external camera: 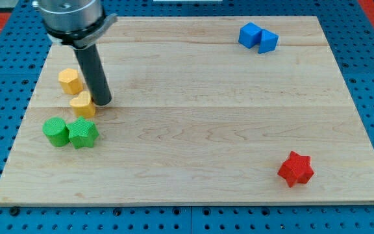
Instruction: Move the yellow heart into the yellow hexagon
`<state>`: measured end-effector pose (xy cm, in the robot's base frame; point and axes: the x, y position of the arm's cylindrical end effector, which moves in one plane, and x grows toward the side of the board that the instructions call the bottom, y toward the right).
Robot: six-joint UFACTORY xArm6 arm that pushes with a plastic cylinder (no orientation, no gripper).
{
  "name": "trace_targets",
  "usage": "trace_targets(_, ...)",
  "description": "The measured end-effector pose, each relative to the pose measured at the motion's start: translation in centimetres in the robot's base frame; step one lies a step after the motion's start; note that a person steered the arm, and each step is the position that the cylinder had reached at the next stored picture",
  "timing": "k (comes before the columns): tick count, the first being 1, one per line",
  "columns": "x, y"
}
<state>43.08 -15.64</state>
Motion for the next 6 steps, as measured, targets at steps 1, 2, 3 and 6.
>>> trace_targets(1,1.5,3.0)
trace_targets(2,4.2,0.9)
trace_targets(3,3.4,-2.7)
trace_targets(6,-8.1,3.8)
